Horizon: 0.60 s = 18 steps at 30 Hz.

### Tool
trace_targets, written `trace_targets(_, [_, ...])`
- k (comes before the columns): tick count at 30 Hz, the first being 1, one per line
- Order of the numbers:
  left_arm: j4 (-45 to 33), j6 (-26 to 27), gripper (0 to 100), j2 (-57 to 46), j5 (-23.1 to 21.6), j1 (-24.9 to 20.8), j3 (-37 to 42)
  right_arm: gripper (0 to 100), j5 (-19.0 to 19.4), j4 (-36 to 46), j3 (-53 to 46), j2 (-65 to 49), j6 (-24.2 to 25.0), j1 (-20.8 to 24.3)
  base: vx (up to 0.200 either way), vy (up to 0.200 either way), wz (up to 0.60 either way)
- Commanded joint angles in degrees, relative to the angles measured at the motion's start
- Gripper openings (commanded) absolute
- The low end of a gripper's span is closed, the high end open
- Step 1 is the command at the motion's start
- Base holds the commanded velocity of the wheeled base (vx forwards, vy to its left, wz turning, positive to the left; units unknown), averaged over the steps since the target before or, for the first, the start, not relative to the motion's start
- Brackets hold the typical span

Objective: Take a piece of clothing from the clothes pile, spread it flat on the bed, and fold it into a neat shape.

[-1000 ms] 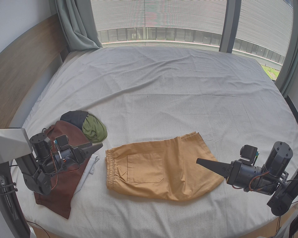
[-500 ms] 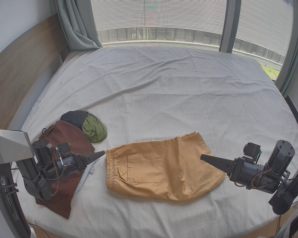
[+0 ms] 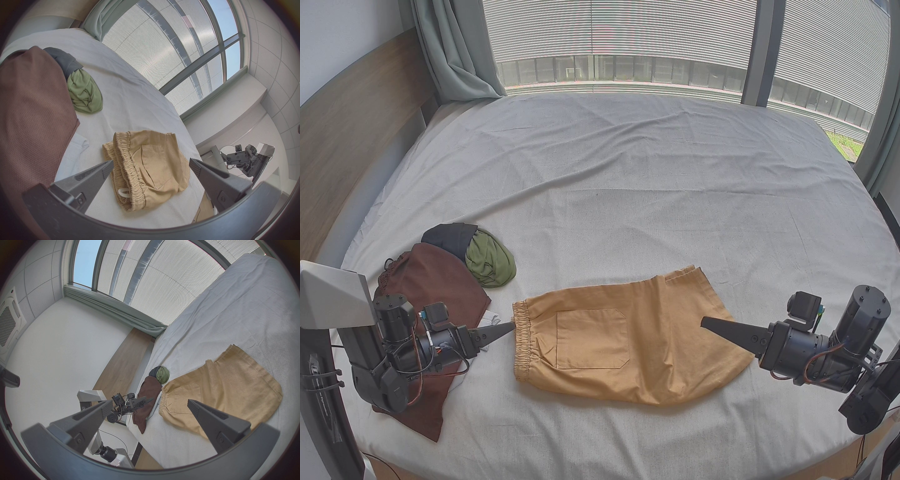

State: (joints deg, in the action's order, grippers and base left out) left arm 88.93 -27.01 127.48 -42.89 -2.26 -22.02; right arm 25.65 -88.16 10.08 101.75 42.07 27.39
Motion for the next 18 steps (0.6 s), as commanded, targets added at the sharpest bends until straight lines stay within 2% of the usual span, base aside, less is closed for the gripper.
trace_targets(1, [0.01,0.03,100,1.99,0.52,-0.56,0.75,100,0.02,0.01,-0.15,0.64,-0.06,-0.06,0.0,0.0,0.0])
trace_targets(18, [0.01,0.3,100,9.54,0.87,-2.49,-0.22,100,0.02,0.01,-0.15,0.81,-0.06,0.03,0.0,0.0,0.0])
